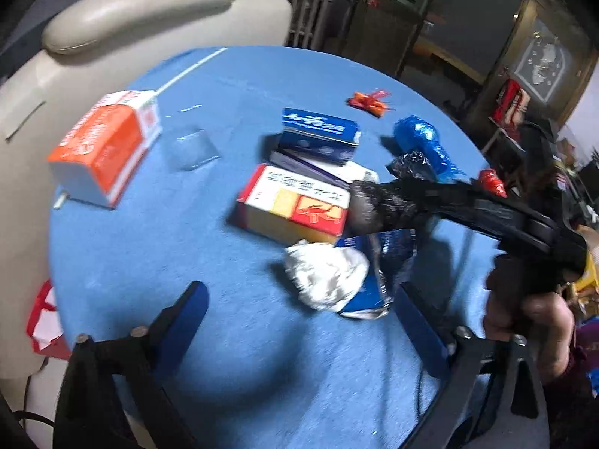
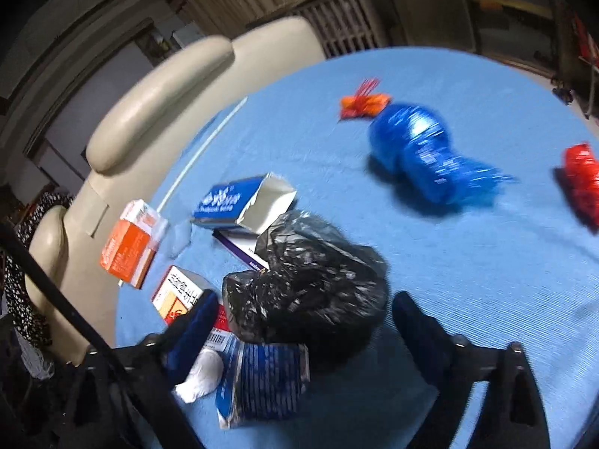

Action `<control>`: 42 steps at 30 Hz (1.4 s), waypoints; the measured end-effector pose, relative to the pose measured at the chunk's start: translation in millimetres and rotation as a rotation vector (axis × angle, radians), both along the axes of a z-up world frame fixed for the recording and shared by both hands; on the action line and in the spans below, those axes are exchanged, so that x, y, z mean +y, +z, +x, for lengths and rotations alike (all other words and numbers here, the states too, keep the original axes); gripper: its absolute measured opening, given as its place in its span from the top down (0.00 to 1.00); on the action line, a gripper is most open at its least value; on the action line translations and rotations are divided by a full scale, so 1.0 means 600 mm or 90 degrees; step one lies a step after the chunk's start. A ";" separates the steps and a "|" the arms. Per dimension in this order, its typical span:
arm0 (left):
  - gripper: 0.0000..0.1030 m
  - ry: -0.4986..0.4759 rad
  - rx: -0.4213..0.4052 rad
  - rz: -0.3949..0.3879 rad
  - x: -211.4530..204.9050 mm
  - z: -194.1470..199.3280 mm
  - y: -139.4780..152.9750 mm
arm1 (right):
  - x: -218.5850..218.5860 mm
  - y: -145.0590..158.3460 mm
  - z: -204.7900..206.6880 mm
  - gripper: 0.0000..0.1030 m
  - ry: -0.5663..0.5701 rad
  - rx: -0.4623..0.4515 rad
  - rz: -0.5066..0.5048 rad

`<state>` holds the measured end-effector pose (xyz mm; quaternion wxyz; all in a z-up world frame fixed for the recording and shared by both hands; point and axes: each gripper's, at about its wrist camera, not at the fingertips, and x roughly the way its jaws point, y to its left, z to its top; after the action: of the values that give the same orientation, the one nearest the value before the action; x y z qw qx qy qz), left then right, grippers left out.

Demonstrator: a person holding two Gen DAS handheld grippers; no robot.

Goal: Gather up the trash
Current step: 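Grasp the black plastic bag with the right tool while the left tool grasps the white tissue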

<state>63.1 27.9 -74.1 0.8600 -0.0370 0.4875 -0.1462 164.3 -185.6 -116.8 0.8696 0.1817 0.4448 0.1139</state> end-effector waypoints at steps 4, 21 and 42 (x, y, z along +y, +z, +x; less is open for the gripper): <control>0.40 -0.028 0.030 -0.021 -0.019 0.022 -0.019 | 0.026 -0.025 0.028 0.45 0.019 0.031 -0.009; 0.93 -0.034 0.059 -0.068 -0.016 0.027 -0.040 | -0.065 0.009 -0.059 0.84 -0.024 -0.026 0.058; 0.84 -0.024 0.065 -0.084 -0.031 0.046 -0.062 | 0.023 -0.018 0.013 0.86 0.006 0.022 0.034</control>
<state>90.4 9.3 -111.4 0.8269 -0.0917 0.5207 -0.1917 172.1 -172.0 -127.5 0.8561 0.2046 0.4575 0.1263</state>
